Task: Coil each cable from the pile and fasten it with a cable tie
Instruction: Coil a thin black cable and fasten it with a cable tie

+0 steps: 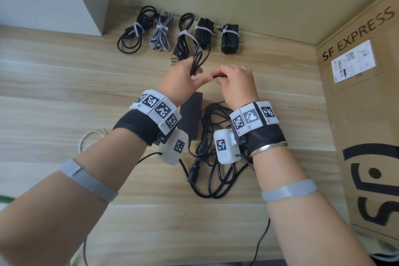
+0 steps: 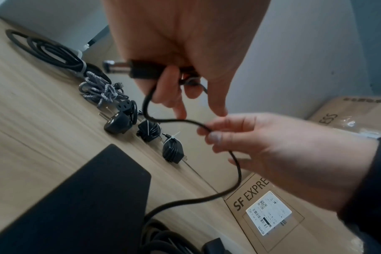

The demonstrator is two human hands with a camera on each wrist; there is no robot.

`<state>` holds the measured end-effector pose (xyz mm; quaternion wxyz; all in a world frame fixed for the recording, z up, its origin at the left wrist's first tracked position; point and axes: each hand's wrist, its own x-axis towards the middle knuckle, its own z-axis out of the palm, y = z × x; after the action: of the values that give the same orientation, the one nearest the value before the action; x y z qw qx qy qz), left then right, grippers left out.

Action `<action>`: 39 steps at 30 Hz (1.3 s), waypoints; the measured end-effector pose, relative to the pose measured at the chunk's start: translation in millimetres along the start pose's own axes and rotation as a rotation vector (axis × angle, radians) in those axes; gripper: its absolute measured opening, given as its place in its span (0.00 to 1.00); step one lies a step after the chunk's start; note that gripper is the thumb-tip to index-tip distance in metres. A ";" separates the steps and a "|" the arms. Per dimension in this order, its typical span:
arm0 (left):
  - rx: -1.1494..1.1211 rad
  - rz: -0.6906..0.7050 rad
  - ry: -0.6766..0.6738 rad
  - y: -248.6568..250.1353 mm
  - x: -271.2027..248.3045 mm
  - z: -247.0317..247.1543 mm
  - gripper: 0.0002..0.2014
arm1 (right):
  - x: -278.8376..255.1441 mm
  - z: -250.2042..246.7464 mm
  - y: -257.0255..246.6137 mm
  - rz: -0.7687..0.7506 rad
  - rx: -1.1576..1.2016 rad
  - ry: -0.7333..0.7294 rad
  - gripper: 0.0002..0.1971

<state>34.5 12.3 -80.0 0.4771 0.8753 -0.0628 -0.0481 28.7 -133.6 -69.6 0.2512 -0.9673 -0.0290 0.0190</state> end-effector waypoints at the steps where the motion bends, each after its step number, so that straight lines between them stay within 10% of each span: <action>1: -0.009 -0.003 -0.030 -0.7 -0.4 2.6 0.15 | -0.4 -3.7 -3.9 -0.025 0.034 0.009 0.08; 8: 0.219 -0.068 -0.090 2.4 -1.3 4.9 0.11 | -2.8 -22.0 -15.2 -0.020 0.156 0.092 0.10; 19: -0.210 -0.135 0.028 -7.5 -2.9 3.7 0.12 | -8.9 -27.7 -6.9 0.097 -0.094 0.104 0.14; 29: -0.127 -0.034 -0.108 0.0 -6.1 14.6 0.10 | -4.0 -36.2 -24.7 0.185 0.273 0.040 0.12; 39: -0.400 -0.043 -0.014 3.6 -3.3 7.5 0.14 | -25.5 -5.0 -19.2 0.022 -0.014 -0.546 0.23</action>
<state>30.0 4.7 -80.9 0.6400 0.7638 -0.0365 -0.0759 2.6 -120.9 -55.3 0.2270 -0.9283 -0.0852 0.2818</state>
